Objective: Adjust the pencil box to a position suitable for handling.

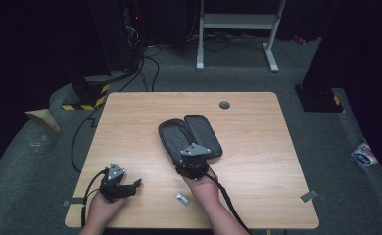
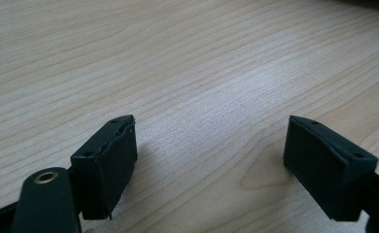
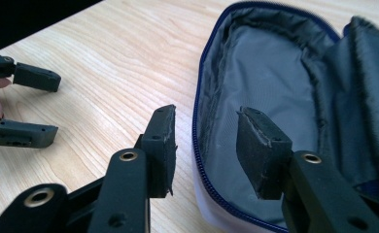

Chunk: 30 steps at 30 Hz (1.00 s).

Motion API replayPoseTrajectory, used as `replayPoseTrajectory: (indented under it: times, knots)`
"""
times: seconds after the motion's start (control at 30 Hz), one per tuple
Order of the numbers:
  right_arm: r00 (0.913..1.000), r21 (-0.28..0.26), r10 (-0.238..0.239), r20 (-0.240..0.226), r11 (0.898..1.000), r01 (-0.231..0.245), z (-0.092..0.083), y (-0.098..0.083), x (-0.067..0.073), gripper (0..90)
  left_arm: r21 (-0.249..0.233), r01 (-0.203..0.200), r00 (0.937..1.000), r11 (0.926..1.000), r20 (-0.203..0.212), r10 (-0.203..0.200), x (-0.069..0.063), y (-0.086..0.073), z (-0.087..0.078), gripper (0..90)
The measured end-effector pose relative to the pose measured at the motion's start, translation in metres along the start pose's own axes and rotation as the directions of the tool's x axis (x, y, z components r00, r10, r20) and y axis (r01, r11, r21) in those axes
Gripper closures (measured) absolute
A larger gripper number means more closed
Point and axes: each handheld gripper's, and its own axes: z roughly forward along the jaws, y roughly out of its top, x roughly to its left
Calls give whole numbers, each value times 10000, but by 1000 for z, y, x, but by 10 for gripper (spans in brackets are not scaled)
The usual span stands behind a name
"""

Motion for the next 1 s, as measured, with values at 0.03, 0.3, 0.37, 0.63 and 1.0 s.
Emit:
replayPoseTrajectory:
  times: [0.03,0.3,0.37,0.63,1.0]
  knots:
    - [10000,64,-35,-17,10000,35,2,-1,0,595,-3,-1,10000,10000,2,1,0,0,0,201]
    - [9999,187,-84,55,9998,83,5,-10,1,701,-1,-8,10000,10000,6,8,0,0,0,201]
    - [9999,274,-96,48,9996,95,5,-13,3,740,-1,-7,10000,10000,6,7,0,0,0,201]
    - [9992,63,-401,30,9992,401,-4,-23,2,866,-5,-17,10000,10000,18,17,0,0,0,201]
    - [9987,-134,-490,-148,9987,488,-27,-43,-13,848,12,-26,10000,10000,17,26,0,0,0,201]
